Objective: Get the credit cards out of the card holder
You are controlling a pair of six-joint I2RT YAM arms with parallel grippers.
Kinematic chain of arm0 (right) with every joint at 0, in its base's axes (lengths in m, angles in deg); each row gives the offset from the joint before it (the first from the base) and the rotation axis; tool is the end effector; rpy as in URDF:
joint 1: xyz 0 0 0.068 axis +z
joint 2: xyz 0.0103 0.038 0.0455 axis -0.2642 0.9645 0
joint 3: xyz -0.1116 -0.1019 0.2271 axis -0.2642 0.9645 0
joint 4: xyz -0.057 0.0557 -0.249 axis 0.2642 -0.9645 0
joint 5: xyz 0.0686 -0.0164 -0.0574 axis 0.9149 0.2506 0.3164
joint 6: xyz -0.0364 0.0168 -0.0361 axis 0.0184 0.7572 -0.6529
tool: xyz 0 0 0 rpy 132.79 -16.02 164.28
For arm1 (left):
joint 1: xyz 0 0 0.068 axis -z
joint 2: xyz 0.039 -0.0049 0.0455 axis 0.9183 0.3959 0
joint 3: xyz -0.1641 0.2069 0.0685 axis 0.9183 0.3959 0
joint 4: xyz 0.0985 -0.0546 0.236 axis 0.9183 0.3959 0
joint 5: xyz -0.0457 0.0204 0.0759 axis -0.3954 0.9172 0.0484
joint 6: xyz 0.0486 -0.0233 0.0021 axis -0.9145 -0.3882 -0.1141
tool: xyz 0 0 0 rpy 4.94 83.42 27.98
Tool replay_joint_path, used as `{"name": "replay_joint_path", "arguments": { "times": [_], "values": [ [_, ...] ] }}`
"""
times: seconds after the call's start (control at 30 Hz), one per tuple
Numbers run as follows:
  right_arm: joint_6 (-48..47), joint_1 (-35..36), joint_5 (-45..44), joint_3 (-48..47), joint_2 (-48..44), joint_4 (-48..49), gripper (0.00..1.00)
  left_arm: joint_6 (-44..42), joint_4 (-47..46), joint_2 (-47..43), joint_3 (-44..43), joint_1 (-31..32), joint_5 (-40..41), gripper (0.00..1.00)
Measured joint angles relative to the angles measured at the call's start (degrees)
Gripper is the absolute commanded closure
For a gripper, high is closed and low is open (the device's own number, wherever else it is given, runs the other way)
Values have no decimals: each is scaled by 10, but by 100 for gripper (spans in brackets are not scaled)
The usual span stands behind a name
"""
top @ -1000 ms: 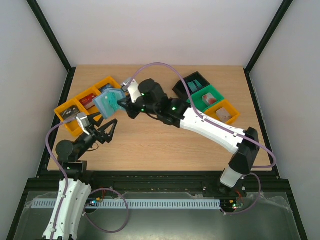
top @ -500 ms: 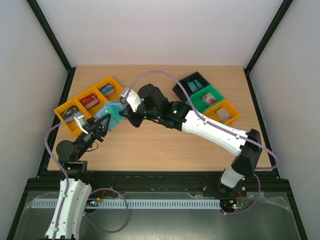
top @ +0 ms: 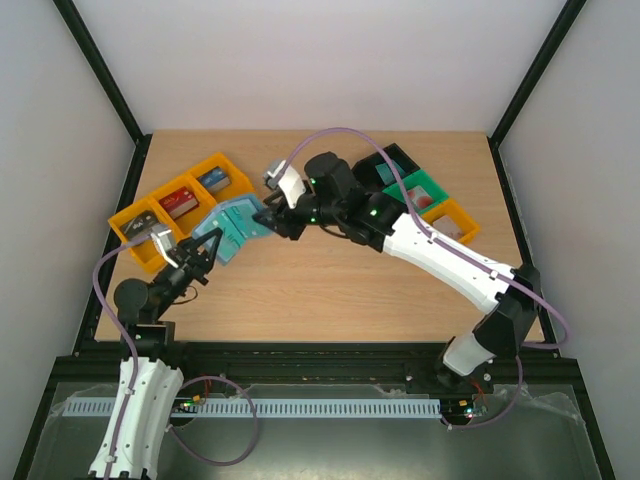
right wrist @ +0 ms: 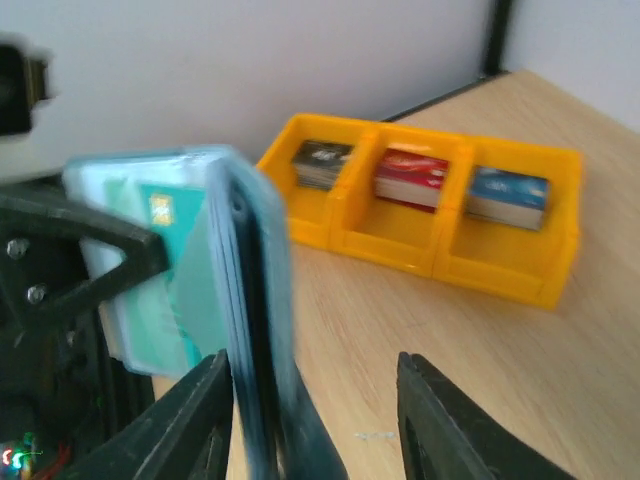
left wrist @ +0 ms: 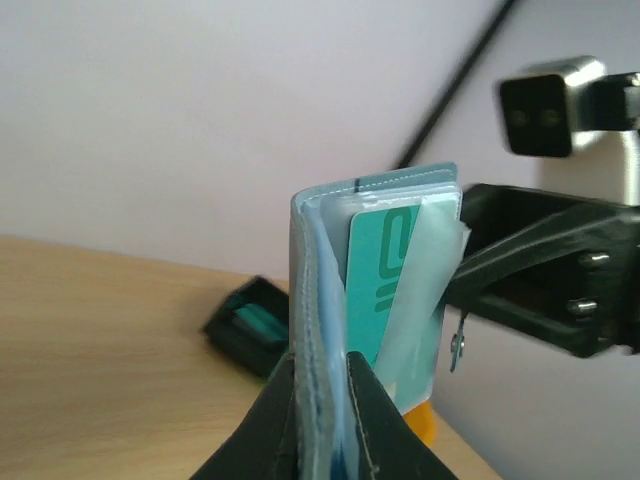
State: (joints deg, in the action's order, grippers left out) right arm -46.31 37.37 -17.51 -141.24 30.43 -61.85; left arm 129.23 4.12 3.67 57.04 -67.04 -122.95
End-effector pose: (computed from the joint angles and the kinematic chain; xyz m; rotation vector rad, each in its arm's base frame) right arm 0.2064 0.2993 0.3879 -1.2285 1.6752 1.0781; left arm 0.1133 -0.0219 0.2746 0.1703 1.3302 -1.0169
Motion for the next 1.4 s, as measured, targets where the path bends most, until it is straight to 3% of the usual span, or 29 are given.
{"name": "replay_joint_path", "arguments": {
  "times": [0.13,0.27,0.4,0.5,0.6,0.9,1.13,1.27,1.4],
  "values": [
    [28,-23,-70,0,-9,4,41,-19,86,1,-18,0,98,98],
    [38,-30,-94,0,-9,4,49,-64,172,1,-47,0,221,98],
    [36,-9,-66,0,-9,16,53,-97,212,1,-61,-1,264,98],
    [26,22,2,-5,2,27,59,-101,215,3,-60,-1,237,98],
    [24,39,56,-12,25,41,61,-85,176,5,-53,-1,162,98],
    [51,3,128,-10,51,75,64,-7,6,5,-29,1,-23,98],
    [59,-9,154,2,49,92,64,5,-43,5,-21,0,-82,98],
    [56,-13,193,13,47,101,75,10,-54,6,-17,1,-90,98],
    [54,-15,244,16,49,101,80,15,-64,6,-15,1,-94,98]
  ]
}}
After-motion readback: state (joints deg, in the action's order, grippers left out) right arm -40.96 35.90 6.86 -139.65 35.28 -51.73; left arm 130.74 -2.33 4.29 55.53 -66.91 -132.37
